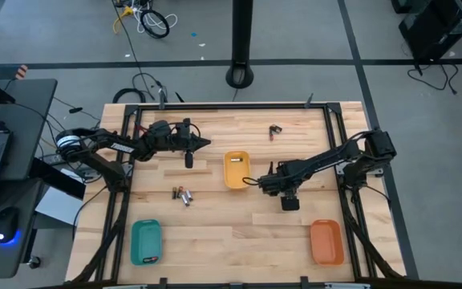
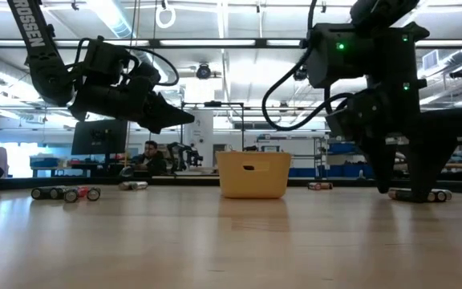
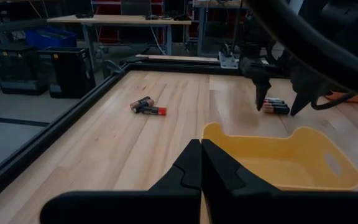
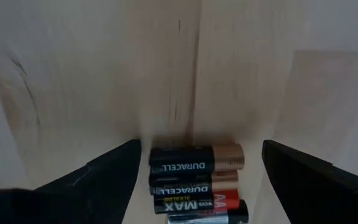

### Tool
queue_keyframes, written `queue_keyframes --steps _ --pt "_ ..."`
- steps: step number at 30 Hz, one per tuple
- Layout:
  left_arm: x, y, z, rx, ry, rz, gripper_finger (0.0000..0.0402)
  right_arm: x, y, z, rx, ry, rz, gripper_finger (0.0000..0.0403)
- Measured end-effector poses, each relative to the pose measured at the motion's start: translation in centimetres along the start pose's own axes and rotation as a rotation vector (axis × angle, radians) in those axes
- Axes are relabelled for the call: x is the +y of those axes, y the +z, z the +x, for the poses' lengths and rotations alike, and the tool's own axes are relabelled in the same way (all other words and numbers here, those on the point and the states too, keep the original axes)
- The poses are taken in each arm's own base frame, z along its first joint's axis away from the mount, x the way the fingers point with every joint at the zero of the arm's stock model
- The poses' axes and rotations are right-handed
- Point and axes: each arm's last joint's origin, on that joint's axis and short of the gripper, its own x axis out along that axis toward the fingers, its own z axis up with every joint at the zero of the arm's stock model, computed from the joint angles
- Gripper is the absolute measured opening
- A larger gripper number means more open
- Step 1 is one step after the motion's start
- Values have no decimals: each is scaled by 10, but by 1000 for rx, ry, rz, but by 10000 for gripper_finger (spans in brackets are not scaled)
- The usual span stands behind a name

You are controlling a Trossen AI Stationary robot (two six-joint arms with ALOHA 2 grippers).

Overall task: Sort batteries
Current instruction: Put the brown battery into the orange bin

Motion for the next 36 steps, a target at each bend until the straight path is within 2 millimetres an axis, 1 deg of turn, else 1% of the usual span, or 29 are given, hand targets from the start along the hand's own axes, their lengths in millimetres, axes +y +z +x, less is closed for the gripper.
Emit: queue_keyframes --steps 5,17,19,22,28,33,36 --pt "0 0 0 0 0 0 6 0 -2 3 -4 19 0 319" --pt "0 0 0 0 0 0 6 0 -2 3 -4 34 -17 241" --pt "0 0 0 0 0 0 6 0 -1 2 -5 34 -17 233" --pt "0 0 0 0 0 0 6 0 2 0 -9 34 -18 233" --pt "0 0 0 0 0 0 6 1 14 -14 -68 37 -31 234" --pt "0 0 0 1 -1 0 6 3 26 -38 -107 61 -22 233" --pt "0 0 0 1 -1 -1 6 11 29 -55 -100 69 -16 233"
